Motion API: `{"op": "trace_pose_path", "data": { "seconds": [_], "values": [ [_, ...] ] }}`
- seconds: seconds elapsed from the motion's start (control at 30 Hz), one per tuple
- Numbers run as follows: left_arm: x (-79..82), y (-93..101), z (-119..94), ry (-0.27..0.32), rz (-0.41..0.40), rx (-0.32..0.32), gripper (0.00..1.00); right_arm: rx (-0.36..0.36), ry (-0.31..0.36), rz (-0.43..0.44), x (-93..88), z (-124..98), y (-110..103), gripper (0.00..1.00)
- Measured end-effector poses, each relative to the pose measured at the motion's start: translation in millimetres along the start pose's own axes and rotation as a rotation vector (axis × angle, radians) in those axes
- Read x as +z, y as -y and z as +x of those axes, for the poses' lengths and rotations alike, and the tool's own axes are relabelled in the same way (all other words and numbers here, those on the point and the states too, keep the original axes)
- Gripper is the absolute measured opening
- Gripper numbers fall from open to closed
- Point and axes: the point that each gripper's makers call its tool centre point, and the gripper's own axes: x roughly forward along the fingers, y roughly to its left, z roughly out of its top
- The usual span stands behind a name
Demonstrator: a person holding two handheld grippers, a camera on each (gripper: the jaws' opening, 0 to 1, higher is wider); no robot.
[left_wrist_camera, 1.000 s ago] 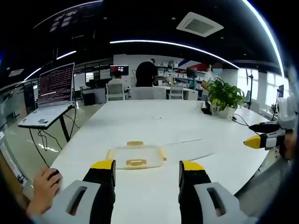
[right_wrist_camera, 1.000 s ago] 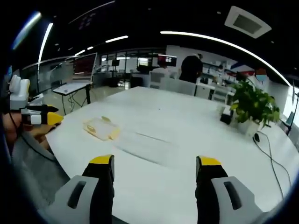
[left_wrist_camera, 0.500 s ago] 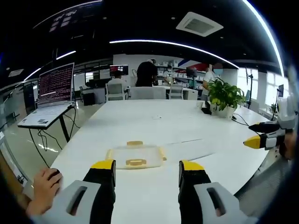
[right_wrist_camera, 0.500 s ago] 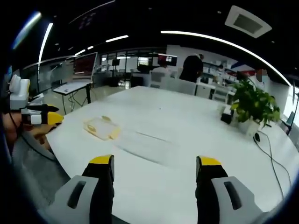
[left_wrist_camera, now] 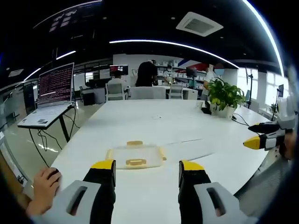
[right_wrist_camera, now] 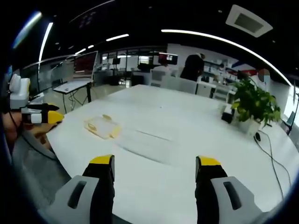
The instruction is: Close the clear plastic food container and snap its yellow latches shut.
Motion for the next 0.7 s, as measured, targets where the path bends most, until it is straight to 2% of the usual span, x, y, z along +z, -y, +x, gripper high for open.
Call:
{"op": "trace_pose_path", "data": {
  "seconds": [0.7],
  "values": [
    [-0.2,-0.2,-0.2,0.001,0.001,0.000,0.49,0.020,-0.005,0.001,-1.3,0.6,-3.9,0.67]
  ]
}}
